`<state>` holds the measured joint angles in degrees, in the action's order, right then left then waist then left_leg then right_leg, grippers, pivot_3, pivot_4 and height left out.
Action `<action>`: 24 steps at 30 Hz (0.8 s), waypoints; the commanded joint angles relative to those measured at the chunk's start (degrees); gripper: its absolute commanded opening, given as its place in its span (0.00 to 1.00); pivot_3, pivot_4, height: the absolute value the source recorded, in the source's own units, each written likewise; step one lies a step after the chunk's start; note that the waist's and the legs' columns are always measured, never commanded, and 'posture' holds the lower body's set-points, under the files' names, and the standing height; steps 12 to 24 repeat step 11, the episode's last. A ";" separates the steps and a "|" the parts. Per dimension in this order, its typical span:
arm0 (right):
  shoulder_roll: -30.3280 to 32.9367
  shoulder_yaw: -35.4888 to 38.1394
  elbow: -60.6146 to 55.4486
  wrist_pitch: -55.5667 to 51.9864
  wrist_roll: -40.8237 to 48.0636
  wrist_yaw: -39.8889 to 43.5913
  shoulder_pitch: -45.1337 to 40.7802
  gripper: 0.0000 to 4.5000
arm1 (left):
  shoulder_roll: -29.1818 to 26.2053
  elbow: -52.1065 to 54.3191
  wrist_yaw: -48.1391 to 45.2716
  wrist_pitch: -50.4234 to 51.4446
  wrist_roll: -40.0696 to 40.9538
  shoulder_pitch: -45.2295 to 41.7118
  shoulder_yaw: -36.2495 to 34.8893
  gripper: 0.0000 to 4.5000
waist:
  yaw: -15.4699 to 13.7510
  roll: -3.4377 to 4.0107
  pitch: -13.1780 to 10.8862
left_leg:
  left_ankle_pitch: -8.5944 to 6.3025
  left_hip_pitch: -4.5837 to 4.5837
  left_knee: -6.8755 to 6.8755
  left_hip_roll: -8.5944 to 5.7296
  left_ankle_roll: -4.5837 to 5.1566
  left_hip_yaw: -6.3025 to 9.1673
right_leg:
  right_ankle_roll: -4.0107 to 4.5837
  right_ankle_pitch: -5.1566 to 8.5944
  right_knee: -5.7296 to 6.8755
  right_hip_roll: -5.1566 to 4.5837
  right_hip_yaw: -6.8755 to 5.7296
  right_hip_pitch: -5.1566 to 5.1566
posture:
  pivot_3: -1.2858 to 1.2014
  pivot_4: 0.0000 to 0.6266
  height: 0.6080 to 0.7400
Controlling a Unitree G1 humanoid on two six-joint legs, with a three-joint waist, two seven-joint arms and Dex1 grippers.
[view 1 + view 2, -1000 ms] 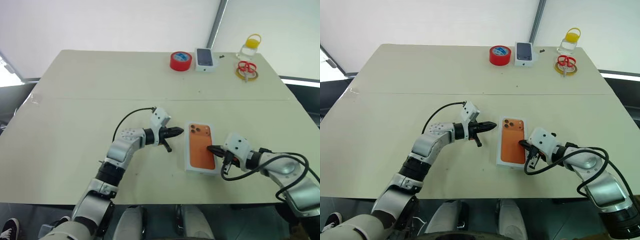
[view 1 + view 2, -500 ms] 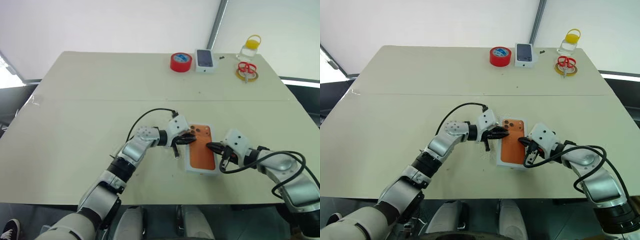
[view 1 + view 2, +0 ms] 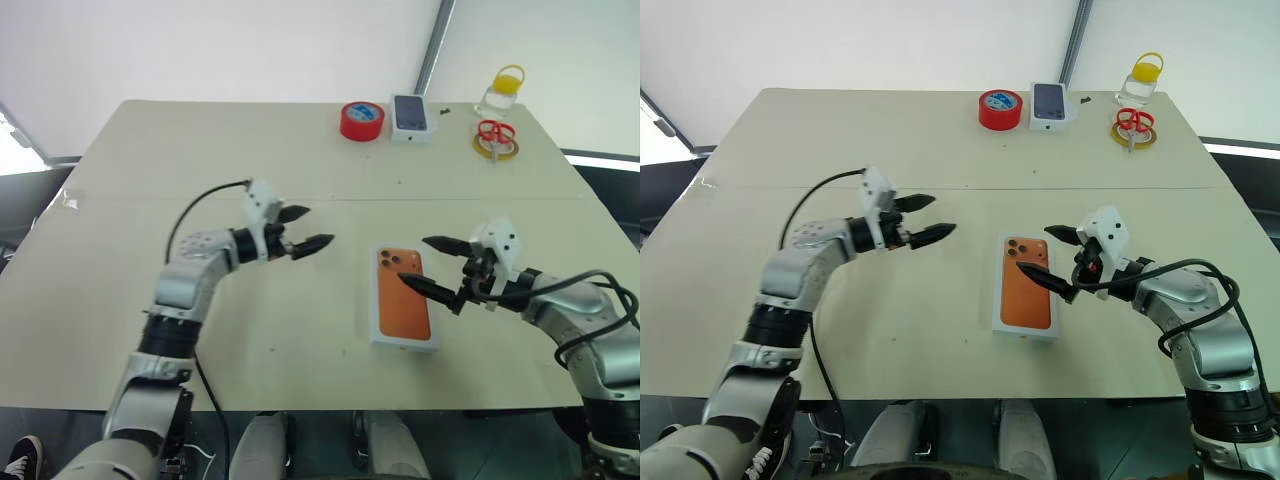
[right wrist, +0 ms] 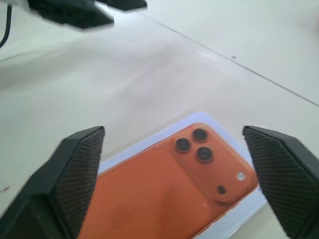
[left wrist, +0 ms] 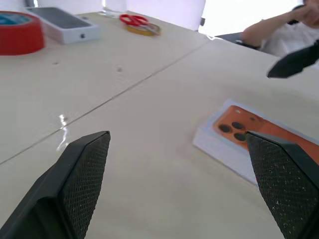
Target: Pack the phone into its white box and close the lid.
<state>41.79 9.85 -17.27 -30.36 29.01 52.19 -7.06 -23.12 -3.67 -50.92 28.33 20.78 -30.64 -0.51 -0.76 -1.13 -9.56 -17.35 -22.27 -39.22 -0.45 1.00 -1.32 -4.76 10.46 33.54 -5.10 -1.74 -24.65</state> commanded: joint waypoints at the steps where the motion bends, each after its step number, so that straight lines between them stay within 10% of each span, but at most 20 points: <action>1: 3.43 5.11 1.10 3.26 1.80 5.32 2.88 1.00 | -5.95 4.12 -1.34 -1.90 0.30 4.94 -4.11 1.00 | 0.04 0.01 0.00 | 0.00 0.00 0.00 -0.01 0.00 -0.03 | 0.06 0.03 -0.02 -0.01 0.02 0.00 | 0.52 0.24 1.00; 11: 8.41 13.82 12.91 17.46 -1.63 13.60 9.78 1.00 | -14.73 10.15 -0.75 -12.73 0.97 26.31 -16.63 1.00 | -0.19 0.03 -0.03 | -0.01 0.05 0.00 0.04 -0.03 -0.07 | 0.12 0.07 -0.08 -0.08 0.02 0.02 | 0.52 0.24 1.00; 24: 8.41 13.82 12.91 17.46 -1.63 13.60 9.78 1.00 | -14.73 10.15 -0.75 -12.73 0.97 26.31 -16.63 1.00 | -0.19 0.03 -0.03 | -0.01 0.05 0.00 0.04 -0.03 -0.07 | 0.12 0.07 -0.08 -0.08 0.02 0.02 | 0.52 0.24 1.00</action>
